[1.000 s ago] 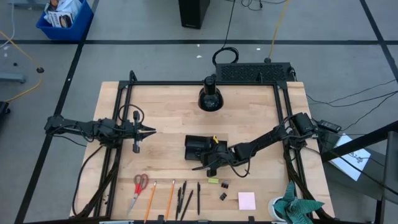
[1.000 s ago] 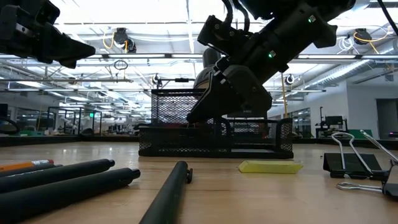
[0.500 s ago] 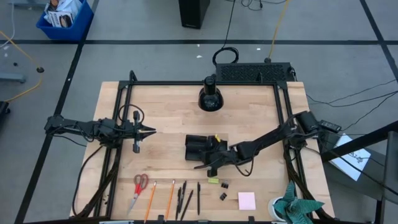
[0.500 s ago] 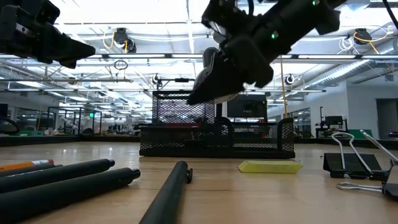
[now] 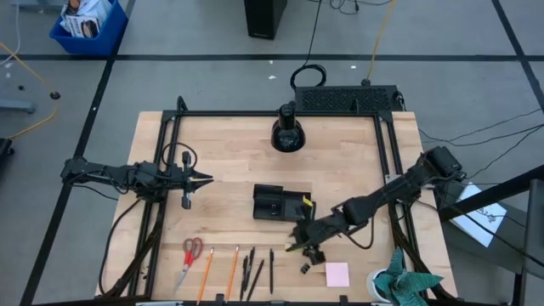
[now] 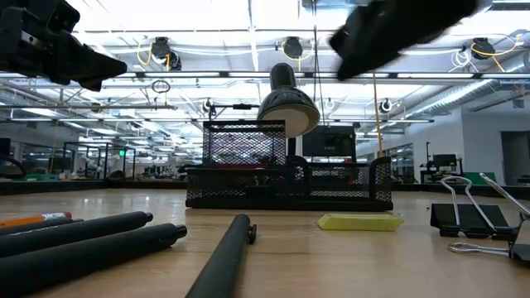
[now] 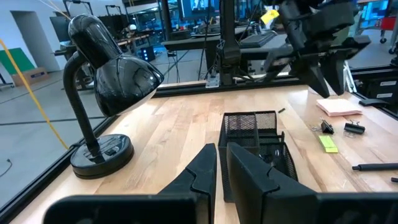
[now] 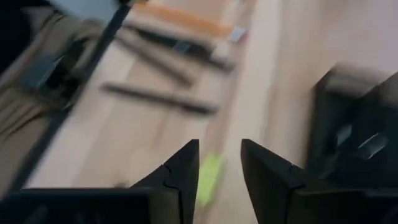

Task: Pick and place office supplies into organizer
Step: Put the top binder clip into the bottom left section of the desk organizer

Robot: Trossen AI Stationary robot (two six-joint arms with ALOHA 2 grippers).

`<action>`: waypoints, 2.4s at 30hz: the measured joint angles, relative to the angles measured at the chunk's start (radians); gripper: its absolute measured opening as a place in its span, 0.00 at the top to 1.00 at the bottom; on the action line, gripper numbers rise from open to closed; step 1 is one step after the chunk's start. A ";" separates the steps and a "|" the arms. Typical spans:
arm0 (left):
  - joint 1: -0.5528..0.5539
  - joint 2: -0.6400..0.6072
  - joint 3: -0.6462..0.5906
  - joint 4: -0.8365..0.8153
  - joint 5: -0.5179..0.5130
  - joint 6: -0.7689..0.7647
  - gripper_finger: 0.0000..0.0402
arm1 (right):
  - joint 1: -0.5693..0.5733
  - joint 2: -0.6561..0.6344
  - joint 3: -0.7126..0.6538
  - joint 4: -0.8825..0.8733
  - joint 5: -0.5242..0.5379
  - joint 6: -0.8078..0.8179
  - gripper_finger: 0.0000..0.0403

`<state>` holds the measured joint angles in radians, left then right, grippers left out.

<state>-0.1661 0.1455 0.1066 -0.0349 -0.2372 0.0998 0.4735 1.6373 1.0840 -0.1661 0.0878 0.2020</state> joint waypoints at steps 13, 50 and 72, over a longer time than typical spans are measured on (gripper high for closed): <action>0.000 0.000 0.000 0.000 0.000 -0.002 0.88 | 0.061 0.015 -0.090 -0.060 -0.013 0.300 0.68; 0.000 0.000 0.000 0.000 0.000 0.001 0.88 | 0.059 0.015 -0.311 0.264 -0.066 0.475 0.68; 0.000 0.000 0.000 0.000 0.000 0.000 0.88 | 0.059 0.015 -0.311 0.275 -0.115 0.490 0.75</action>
<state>-0.1661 0.1459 0.1066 -0.0345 -0.2375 0.1002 0.5323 1.6520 0.7734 0.1093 -0.0277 0.6917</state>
